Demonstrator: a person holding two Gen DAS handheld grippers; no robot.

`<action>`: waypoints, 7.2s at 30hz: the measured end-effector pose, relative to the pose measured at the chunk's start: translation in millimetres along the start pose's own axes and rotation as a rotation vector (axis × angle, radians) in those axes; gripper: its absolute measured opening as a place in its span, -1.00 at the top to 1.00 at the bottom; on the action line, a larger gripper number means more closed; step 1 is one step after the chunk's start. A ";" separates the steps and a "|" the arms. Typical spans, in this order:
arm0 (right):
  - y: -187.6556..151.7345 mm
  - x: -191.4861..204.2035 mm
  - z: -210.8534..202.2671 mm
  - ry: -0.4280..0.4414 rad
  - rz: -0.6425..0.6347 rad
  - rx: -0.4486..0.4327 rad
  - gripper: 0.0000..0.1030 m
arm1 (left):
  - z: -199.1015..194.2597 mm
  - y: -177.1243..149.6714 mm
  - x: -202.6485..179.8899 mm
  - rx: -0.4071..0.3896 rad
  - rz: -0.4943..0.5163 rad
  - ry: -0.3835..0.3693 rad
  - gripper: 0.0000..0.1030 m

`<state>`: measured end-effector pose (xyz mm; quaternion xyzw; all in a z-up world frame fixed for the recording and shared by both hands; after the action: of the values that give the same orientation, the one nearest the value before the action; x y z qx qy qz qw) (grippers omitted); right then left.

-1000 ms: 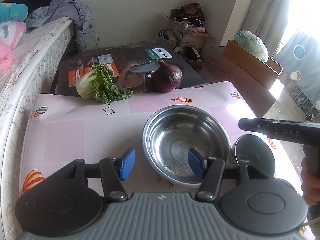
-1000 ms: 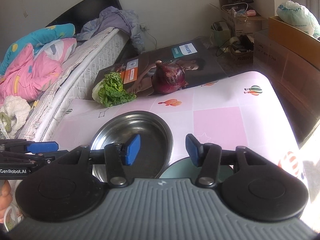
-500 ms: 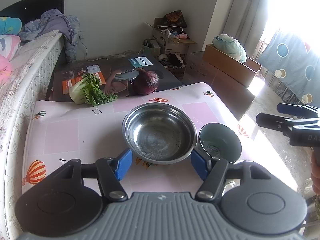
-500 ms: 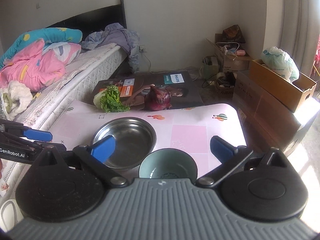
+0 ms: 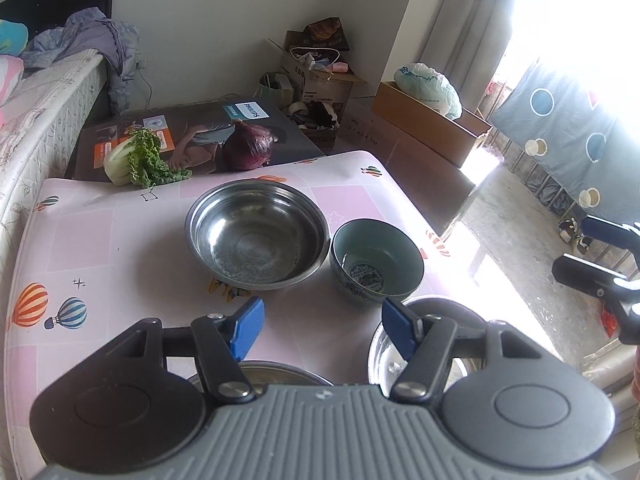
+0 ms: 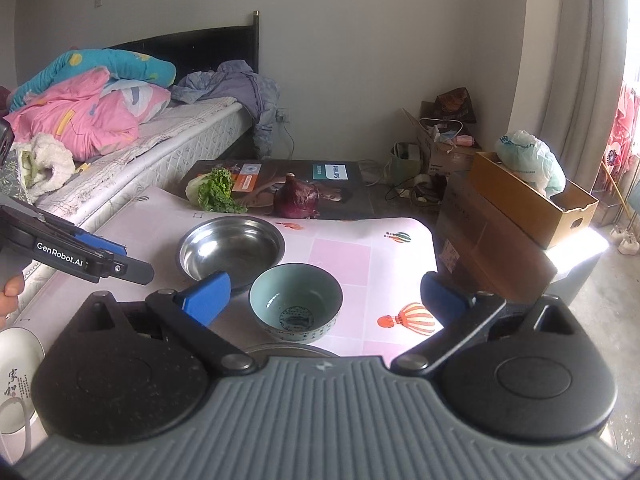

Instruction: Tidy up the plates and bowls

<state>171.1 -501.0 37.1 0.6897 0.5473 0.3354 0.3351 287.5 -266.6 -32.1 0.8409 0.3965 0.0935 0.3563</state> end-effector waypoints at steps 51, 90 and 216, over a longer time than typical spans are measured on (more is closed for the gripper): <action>-57.0 -64.5 243.7 0.212 0.407 0.382 0.73 | 159.6 25.2 -28.5 0.180 -0.001 -0.016 0.65; -50.6 -67.9 252.9 0.187 0.424 0.376 0.79 | 154.2 35.3 -29.5 0.159 0.059 0.010 0.67; 17.8 73.7 180.4 0.198 0.229 0.159 -0.54 | -3.0 32.8 83.5 -0.027 -0.002 0.224 -0.61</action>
<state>343.1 -449.1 -40.4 0.7354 0.5202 0.3936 0.1835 361.7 -218.0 -18.3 0.8199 0.4332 0.1920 0.3212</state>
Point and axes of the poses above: each gripper's, at about its wrist camera, not at the fingertips, and z roughly the way its jaws point, x to its left, y to its top, the point moved 8 cm from there along z, roughly the way its jaws point, and after that the axes turned 8 degrees about z, right-handed, at the moved point
